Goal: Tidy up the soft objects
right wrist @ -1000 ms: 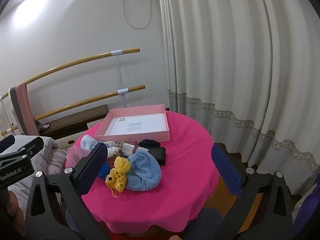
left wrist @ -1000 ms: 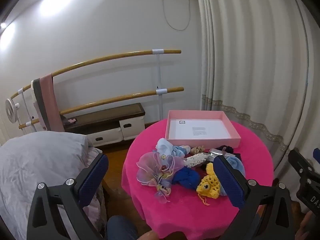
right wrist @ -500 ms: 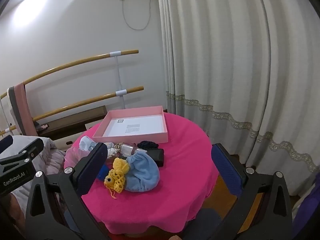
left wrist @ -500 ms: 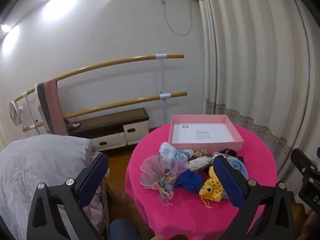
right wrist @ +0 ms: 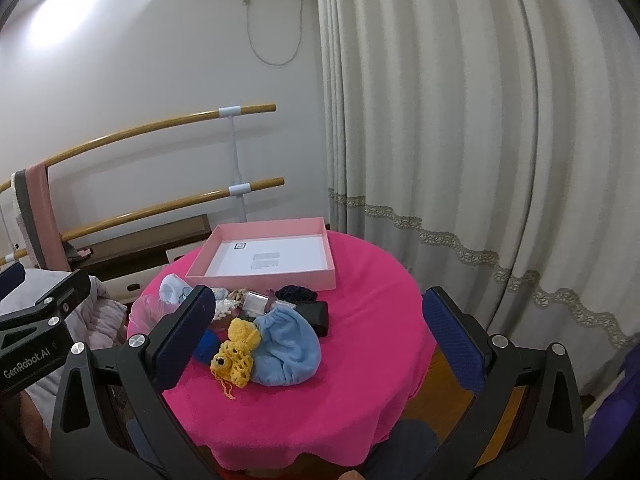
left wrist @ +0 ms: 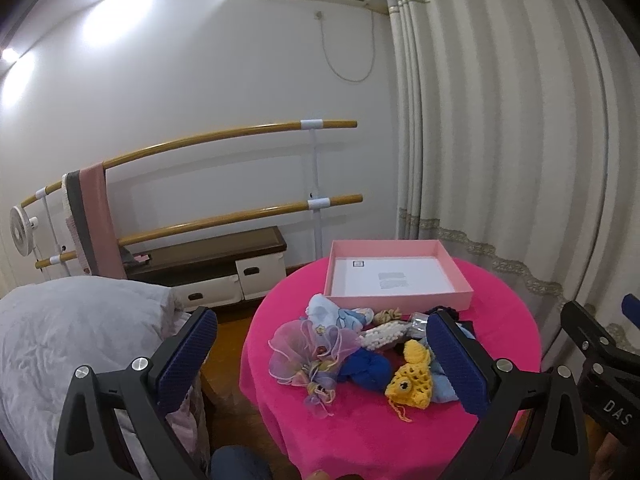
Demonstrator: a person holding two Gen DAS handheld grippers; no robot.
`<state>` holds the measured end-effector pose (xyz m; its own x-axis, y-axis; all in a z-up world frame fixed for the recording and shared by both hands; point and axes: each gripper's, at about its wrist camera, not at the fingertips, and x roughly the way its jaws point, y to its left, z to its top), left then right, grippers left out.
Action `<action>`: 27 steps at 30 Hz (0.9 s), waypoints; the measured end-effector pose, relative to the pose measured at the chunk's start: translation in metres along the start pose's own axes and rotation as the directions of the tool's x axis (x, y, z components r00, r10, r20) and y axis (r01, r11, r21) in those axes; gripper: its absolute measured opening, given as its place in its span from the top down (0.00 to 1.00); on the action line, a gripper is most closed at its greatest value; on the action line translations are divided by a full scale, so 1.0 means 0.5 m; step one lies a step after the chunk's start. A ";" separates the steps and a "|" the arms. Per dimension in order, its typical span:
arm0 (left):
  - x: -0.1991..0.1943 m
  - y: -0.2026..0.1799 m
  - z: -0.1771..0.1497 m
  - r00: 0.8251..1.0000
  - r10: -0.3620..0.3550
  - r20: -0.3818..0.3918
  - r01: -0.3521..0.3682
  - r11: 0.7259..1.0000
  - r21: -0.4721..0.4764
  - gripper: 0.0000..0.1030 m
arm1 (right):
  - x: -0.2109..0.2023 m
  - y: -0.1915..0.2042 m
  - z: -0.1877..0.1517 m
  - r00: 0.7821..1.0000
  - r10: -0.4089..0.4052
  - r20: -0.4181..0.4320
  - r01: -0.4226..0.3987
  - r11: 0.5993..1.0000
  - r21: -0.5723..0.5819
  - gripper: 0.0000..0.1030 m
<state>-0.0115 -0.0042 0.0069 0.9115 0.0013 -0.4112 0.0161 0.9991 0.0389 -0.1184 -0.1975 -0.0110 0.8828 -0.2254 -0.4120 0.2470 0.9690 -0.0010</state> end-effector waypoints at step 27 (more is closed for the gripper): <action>-0.042 -0.008 0.006 0.998 0.032 0.056 -0.031 0.999 -0.024 0.00 | -0.031 0.006 0.016 0.999 0.020 0.044 -0.020 1.000 -0.008 0.00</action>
<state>-0.0292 -0.0084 0.0182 0.9332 0.0311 -0.3580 -0.0220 0.9993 0.0294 -0.1280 -0.1918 0.0025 0.9045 -0.2103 -0.3711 0.2265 0.9740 0.0002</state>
